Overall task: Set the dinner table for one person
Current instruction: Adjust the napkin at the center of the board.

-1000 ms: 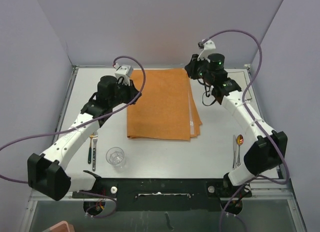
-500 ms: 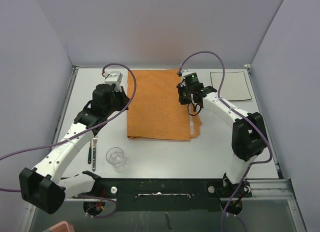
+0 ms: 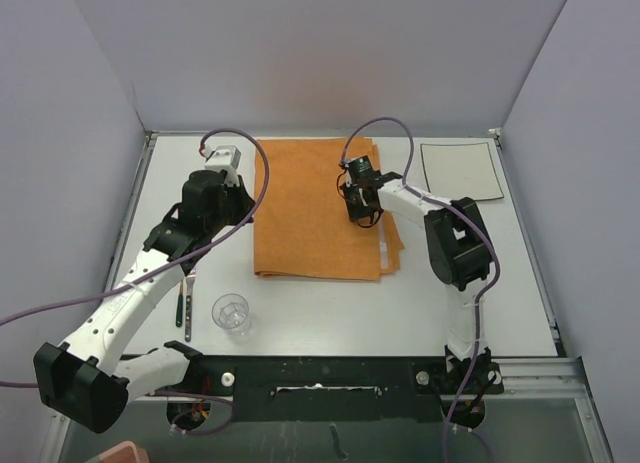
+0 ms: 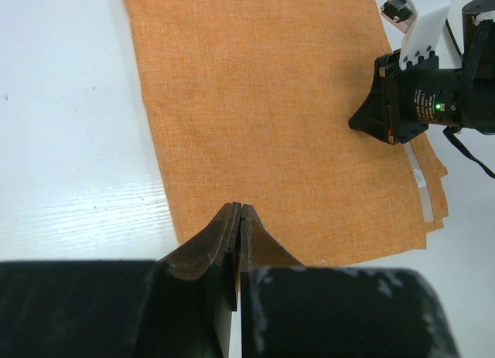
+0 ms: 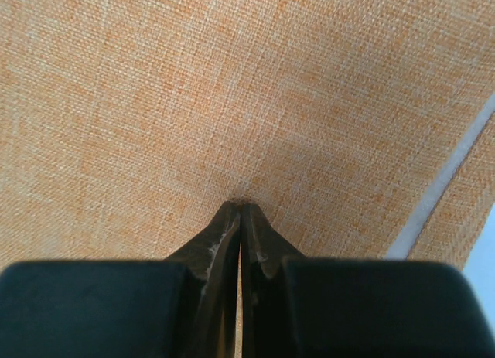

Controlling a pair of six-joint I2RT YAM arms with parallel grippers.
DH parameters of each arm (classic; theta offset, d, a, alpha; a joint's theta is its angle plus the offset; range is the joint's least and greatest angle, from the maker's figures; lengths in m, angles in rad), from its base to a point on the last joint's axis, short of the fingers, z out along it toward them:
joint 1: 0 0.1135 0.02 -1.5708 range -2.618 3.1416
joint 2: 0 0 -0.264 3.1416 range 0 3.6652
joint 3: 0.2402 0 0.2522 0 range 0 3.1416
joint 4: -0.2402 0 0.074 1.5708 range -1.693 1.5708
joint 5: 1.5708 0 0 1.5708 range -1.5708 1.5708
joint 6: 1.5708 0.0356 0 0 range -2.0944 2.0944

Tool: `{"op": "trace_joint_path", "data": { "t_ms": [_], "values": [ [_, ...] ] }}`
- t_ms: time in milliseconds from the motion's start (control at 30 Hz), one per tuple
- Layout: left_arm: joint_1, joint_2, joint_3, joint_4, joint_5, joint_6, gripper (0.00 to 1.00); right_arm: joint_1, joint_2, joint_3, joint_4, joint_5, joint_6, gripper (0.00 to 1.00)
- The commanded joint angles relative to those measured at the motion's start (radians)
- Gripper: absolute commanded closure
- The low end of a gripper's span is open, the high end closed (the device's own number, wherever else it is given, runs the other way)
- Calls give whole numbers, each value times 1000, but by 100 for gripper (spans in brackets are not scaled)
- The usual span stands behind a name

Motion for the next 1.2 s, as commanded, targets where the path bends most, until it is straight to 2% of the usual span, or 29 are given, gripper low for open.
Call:
{"op": "trace_joint_path", "data": {
  "t_ms": [0,267,433,533,667,800,900,933,1000,1033,1067,1100,1167],
  "values": [
    [-4,-55,45,2,-28,18,100,16,-11,28,-65,1,49,100],
    [-4,-73,67,-7,-43,39,100,144,-68,-134,-101,-1,123,100],
    [-4,-84,73,-14,-45,42,100,250,-76,-154,-96,-25,183,100],
    [-4,-90,65,-14,-42,38,100,277,-49,-89,-100,-13,201,100],
    [-5,-76,45,-10,-35,20,100,262,-11,92,-160,40,155,100],
    [-7,-55,6,10,-12,-15,100,191,-21,271,-226,67,93,100],
    [-8,-25,-29,33,16,-54,100,126,-62,340,-219,77,46,100],
    [-10,-12,-43,44,26,-66,100,106,-70,362,-219,85,27,92],
    [-11,17,-77,70,43,-96,95,63,-72,397,-231,102,7,66],
    [-11,35,-92,81,46,-115,86,29,-71,403,-235,108,13,52],
    [-11,53,-106,88,41,-140,72,5,-71,398,-236,106,24,39],
    [-11,77,-115,84,35,-176,65,-19,-71,389,-231,99,36,31],
    [-11,124,-127,79,31,-245,59,-47,-61,377,-225,87,46,26]
  ]
}}
